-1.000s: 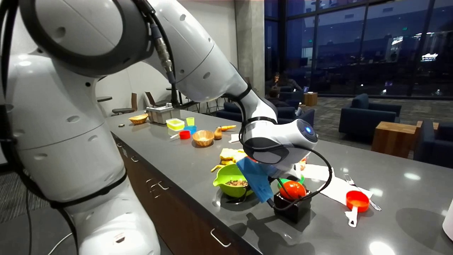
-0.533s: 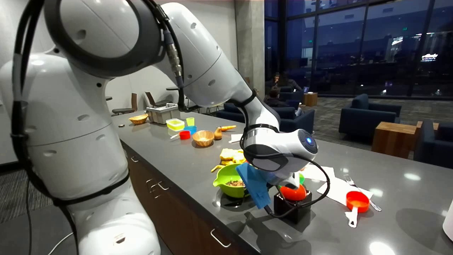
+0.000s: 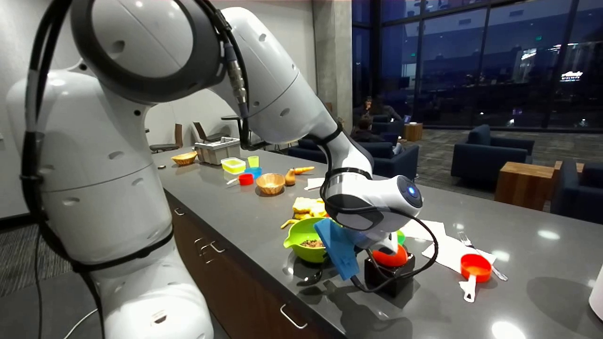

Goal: Pick up the black spoon from the green bowl and put it on the kitchen counter

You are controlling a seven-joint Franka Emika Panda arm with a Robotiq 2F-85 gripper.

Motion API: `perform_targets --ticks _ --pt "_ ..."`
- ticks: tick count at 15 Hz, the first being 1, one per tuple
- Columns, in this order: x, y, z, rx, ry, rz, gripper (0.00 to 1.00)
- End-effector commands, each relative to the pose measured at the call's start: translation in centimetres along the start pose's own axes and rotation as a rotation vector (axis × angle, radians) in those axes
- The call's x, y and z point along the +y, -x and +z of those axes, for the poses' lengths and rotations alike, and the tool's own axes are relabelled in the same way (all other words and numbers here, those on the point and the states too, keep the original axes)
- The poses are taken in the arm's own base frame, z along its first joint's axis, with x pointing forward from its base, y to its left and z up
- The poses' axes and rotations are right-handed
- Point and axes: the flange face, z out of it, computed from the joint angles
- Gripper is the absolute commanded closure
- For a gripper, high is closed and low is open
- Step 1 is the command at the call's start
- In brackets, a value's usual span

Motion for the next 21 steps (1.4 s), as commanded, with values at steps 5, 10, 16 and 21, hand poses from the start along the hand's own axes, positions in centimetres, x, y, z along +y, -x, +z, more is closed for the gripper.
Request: perform_targets --ticks 5,10,16,21 --pt "0.0 0.0 -0.3 -0.001 -0.001 0.007 0.27" --pt "-0.2 0.0 -0.6 0.015 0.024 0.010 0.00" --pt "-0.9 -0.2 -1.5 0.062 0.095 -0.003 0.00" --pt "-5.4 0.5 -2.9 0.143 0.262 -0.040 0.00"
